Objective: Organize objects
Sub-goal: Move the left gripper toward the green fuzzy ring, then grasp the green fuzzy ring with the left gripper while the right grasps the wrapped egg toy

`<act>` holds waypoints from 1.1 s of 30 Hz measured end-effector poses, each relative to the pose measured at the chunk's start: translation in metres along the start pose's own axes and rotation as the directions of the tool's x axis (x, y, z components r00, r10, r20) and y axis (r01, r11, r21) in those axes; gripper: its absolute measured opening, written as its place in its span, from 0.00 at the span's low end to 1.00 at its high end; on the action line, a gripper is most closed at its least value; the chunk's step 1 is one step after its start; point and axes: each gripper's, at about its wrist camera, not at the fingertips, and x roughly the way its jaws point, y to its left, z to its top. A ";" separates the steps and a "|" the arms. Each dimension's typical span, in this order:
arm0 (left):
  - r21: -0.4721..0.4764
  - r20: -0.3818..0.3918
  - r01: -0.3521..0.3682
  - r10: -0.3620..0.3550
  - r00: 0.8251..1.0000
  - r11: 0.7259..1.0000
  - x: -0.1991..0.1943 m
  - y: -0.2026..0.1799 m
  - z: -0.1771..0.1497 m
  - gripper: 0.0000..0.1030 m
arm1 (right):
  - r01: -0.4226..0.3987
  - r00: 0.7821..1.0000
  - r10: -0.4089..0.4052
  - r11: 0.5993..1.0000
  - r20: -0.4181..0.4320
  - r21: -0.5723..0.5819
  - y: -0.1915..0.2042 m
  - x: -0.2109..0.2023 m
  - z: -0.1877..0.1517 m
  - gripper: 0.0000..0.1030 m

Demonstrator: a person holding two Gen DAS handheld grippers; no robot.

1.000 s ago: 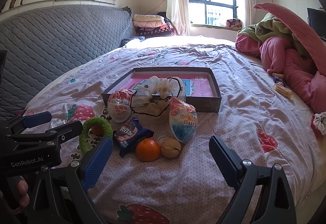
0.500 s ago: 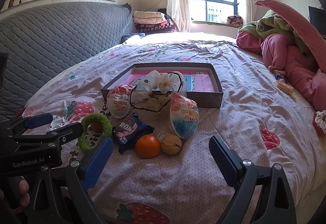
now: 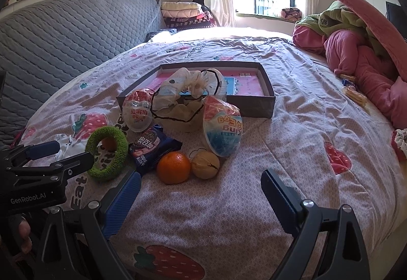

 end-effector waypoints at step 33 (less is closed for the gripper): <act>-0.076 -0.108 -0.024 0.016 0.994 0.997 0.052 0.011 0.014 0.84 | 0.026 0.991 -0.024 1.000 -0.129 0.010 -0.016 0.061 0.049 0.88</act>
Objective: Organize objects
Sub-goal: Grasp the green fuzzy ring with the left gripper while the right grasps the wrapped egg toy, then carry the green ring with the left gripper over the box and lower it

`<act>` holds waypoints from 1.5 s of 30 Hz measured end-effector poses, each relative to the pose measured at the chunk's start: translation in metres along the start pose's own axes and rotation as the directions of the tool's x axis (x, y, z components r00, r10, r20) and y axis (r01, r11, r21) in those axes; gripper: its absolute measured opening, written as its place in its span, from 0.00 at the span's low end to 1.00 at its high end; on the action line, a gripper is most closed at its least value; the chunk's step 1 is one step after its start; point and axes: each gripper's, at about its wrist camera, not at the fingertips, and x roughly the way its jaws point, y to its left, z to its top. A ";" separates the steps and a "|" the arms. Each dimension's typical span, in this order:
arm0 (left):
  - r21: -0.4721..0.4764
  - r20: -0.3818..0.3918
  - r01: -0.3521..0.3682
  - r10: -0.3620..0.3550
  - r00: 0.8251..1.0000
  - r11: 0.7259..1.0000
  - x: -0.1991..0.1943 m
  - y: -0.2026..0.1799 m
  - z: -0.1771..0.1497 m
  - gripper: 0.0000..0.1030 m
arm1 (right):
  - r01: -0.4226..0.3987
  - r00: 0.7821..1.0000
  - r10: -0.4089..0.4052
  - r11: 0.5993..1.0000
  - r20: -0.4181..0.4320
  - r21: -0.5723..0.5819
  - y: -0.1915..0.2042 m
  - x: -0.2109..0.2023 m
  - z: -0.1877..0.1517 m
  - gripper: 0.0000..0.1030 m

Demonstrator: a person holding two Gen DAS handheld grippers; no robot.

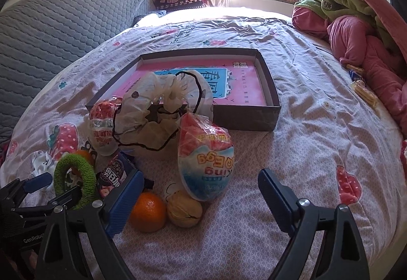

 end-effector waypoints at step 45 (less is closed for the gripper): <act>0.057 0.057 0.116 -0.119 0.991 0.992 -0.031 -0.026 0.006 0.13 | 0.028 1.000 -0.027 0.999 0.011 -0.044 0.006 0.001 0.008 0.49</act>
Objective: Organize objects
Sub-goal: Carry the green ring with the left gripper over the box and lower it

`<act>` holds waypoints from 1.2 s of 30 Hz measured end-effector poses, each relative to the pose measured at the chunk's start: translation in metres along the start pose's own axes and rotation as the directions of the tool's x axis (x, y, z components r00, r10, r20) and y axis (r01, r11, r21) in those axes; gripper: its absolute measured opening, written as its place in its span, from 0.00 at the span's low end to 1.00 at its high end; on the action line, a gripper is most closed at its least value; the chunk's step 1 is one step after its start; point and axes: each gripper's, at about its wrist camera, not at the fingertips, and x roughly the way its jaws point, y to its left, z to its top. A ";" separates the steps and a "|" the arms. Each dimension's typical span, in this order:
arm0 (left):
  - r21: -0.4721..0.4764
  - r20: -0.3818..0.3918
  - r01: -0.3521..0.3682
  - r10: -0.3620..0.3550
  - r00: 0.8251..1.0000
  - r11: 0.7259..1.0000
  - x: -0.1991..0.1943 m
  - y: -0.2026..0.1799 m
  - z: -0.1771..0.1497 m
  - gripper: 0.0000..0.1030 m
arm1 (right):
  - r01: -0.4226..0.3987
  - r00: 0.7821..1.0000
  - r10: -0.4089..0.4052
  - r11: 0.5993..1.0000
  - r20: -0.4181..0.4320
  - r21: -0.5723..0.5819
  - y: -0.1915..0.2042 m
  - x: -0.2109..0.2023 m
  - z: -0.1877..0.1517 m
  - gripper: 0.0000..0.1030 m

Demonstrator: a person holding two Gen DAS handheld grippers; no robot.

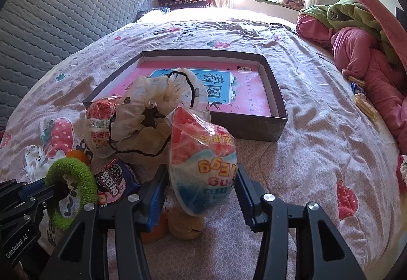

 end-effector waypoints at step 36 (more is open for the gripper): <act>0.035 0.125 -0.031 0.026 0.992 0.999 0.008 -0.023 0.100 0.13 | 0.002 0.991 0.000 1.000 0.137 -0.012 -0.009 -0.035 0.041 0.49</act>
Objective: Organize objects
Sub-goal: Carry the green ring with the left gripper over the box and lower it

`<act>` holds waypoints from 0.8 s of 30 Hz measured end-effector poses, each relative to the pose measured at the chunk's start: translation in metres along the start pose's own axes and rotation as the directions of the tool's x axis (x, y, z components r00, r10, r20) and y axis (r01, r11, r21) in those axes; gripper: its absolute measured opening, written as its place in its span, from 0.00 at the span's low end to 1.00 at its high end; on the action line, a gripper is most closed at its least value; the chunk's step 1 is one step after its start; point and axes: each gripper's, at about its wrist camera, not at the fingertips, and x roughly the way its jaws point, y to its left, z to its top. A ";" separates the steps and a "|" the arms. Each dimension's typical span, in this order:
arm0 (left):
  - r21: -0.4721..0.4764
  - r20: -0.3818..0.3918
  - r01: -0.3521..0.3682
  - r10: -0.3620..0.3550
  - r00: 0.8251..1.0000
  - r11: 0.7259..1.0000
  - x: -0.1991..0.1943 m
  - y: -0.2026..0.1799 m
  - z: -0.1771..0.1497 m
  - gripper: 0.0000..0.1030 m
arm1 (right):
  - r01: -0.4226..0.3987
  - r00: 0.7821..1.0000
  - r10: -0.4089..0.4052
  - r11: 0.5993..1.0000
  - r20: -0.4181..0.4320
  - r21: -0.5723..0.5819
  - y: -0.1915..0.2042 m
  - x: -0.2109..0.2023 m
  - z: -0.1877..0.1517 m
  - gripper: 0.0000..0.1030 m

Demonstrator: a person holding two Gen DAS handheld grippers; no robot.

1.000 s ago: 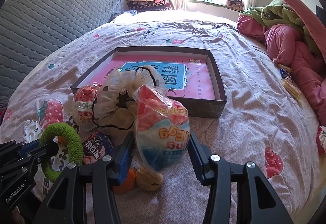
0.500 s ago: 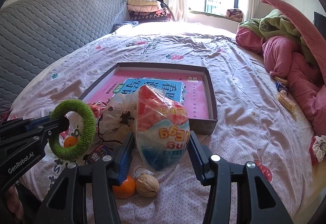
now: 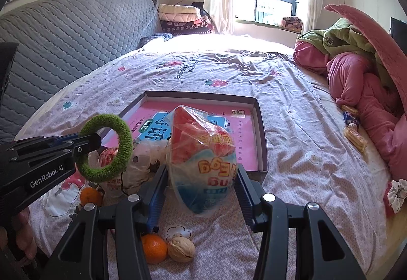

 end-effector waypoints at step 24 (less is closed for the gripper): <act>-0.003 0.037 -0.046 0.046 0.998 0.999 0.028 0.016 0.050 0.13 | 0.080 0.994 -0.083 0.996 0.072 0.038 -0.037 0.019 0.055 0.49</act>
